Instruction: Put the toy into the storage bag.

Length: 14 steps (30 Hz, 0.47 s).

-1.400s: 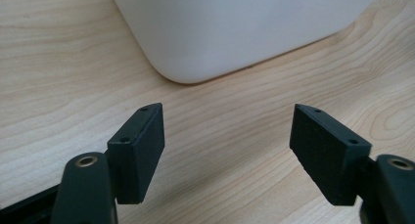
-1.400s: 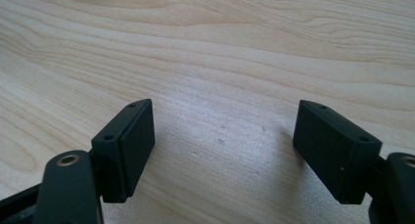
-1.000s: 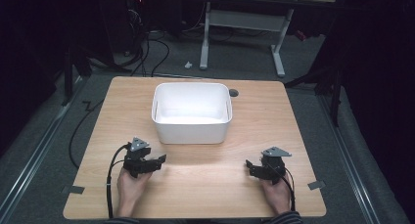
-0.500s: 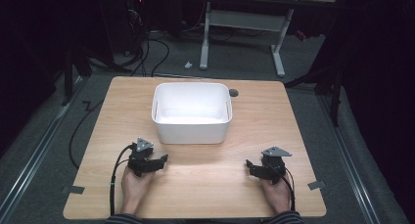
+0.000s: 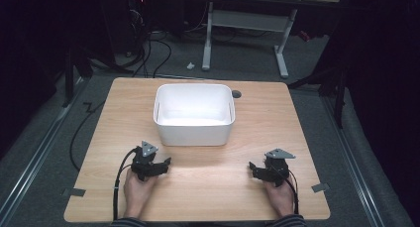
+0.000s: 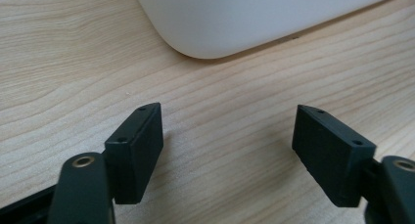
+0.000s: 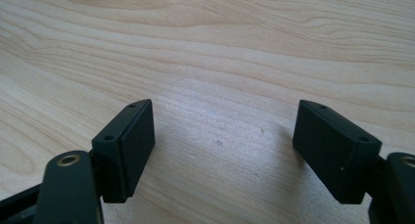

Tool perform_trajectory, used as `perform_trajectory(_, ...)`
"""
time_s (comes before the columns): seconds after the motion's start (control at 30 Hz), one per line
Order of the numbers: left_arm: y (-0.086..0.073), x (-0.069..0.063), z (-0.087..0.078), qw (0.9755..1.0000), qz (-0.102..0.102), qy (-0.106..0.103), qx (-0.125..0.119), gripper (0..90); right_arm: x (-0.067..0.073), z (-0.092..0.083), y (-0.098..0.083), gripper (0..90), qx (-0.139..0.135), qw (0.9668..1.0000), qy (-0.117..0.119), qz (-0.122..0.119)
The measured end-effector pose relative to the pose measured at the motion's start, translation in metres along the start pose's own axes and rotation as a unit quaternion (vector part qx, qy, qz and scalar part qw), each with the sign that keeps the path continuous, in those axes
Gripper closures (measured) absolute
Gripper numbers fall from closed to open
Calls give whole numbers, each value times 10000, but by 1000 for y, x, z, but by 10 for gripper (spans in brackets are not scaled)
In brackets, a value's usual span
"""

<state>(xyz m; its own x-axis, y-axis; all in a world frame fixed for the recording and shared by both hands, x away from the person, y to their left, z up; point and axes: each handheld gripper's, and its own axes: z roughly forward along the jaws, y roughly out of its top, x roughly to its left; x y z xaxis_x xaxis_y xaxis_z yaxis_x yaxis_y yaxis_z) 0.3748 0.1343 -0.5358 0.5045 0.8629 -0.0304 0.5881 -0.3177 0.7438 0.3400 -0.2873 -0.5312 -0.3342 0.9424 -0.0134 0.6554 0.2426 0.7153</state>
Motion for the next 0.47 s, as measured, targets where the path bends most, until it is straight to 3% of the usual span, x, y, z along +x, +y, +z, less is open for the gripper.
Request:
perform_trajectory(0.07, 0, -2, 0, 9999, 74, 78, 22, 264, 0, -1, -1, 234, -1, 10000, 1, -21)
perform_trajectory(0.47, 0, -2, 0, 10000, 62, 56, 33, 260, -1, -1, -1, 242, -3, 9999, -67, 86)
